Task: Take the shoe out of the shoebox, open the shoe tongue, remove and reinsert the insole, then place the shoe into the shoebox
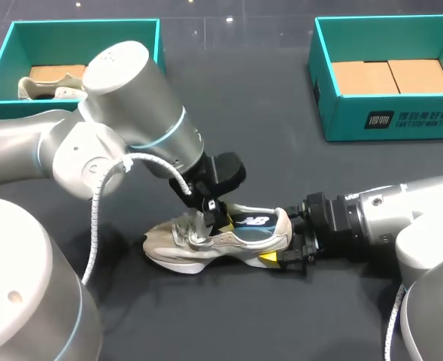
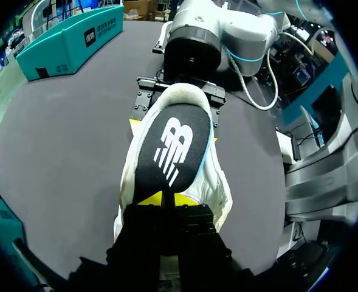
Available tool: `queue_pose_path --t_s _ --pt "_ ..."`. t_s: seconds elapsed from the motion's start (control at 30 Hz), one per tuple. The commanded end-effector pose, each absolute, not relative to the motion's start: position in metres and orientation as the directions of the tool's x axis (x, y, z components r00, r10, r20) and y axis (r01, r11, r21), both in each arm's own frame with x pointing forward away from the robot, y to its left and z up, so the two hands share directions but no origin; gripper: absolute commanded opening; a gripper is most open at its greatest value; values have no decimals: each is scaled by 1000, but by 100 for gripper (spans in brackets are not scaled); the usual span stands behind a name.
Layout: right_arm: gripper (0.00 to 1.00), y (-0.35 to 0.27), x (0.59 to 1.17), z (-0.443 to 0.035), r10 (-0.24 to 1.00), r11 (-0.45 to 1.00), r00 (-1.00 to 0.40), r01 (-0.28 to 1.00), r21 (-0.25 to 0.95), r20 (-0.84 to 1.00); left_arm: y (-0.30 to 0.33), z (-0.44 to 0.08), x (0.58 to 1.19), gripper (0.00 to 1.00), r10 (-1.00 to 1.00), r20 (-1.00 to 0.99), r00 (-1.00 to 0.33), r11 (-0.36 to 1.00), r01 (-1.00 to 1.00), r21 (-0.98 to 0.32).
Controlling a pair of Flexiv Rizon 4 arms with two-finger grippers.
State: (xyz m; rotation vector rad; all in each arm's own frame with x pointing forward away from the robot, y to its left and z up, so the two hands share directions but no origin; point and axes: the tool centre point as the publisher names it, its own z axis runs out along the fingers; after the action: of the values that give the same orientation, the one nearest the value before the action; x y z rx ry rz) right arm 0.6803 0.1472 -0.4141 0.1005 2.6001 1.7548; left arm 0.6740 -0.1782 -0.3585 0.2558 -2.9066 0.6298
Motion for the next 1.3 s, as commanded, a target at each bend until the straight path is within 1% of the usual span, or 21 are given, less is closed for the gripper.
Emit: queue_pose_path --t_s 0.03,0.4,0.67,0.7,0.8,0.83,0.93,1.3 --pt "0 148 678 -414 56 378 -998 52 924 34 -172 -355 672 0 -126 198 -972 877 -203 -435" --pt "0 148 678 -414 56 378 -998 52 924 34 -168 -351 674 0 -120 238 -964 856 -222 -467" --pt "0 148 678 -414 56 378 -998 52 924 34 -173 -356 670 0 -133 211 -968 875 -215 -434" --pt "0 148 678 -414 56 378 -998 52 924 34 -173 -356 669 20 -134 207 -969 876 -213 -432" --pt "0 148 678 -414 56 378 -998 52 924 34 -174 -354 670 47 -136 197 -971 878 -210 -431" --pt "0 148 678 -414 56 378 -998 52 924 34 -174 -353 669 49 -137 185 -973 879 -206 -431" --pt "0 148 678 -414 56 378 -998 52 924 34 -176 -349 668 49 -137 160 -978 881 -194 -431" --pt "0 148 678 -414 56 378 -998 52 924 34 -190 -341 662 46 -149 20 -989 910 -145 -388"
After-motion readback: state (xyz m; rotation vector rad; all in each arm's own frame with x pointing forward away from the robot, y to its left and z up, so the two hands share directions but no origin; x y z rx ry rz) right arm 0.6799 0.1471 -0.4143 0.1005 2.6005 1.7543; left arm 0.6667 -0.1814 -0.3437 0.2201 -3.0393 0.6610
